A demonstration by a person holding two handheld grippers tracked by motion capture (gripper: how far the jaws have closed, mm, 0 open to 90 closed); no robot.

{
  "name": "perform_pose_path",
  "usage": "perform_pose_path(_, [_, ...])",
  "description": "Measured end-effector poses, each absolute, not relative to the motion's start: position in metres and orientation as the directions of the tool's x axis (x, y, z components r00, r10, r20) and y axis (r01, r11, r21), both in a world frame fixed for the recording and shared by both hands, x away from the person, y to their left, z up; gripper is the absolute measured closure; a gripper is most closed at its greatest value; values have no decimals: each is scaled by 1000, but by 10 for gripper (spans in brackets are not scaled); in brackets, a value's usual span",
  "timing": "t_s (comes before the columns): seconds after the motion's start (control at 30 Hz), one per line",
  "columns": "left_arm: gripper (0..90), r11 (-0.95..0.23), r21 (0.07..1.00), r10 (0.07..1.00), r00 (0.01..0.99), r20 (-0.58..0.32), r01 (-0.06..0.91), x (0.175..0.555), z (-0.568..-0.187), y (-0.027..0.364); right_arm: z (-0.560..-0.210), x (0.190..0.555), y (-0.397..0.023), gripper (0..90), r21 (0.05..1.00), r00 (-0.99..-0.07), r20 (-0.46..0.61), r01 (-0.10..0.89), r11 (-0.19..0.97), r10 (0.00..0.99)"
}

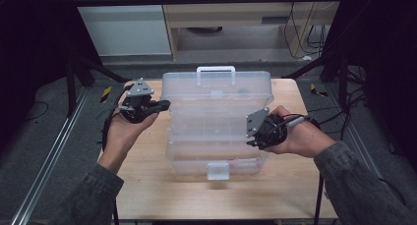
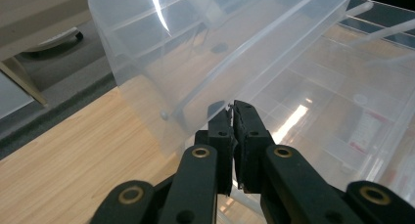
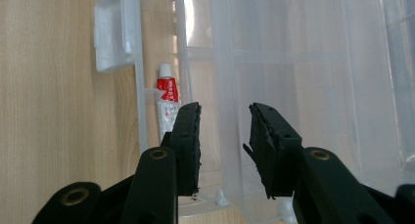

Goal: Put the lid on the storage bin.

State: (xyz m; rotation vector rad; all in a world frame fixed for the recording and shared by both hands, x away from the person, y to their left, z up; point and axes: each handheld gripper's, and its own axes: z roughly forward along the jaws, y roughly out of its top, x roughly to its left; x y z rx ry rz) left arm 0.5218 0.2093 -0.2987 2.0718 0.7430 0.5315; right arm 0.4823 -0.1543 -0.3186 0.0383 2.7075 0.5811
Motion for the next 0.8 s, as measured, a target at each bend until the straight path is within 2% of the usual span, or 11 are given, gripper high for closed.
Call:
perform_pose_path(0.3, [865, -467, 832, 651, 753, 95, 299, 513, -307, 210, -319, 473, -176, 540, 422, -918, -363, -10, 906, 159])
perform_pose_path(0.63, [868, -476, 820, 645, 760, 80, 317, 499, -317, 211, -322, 462, -203, 398, 443, -899, -379, 33, 896, 220])
perform_pose_path(0.8, [870, -489, 814, 637, 766, 86, 315, 493, -323, 211, -326, 460, -212, 373, 438, -895, -379, 52, 898, 237])
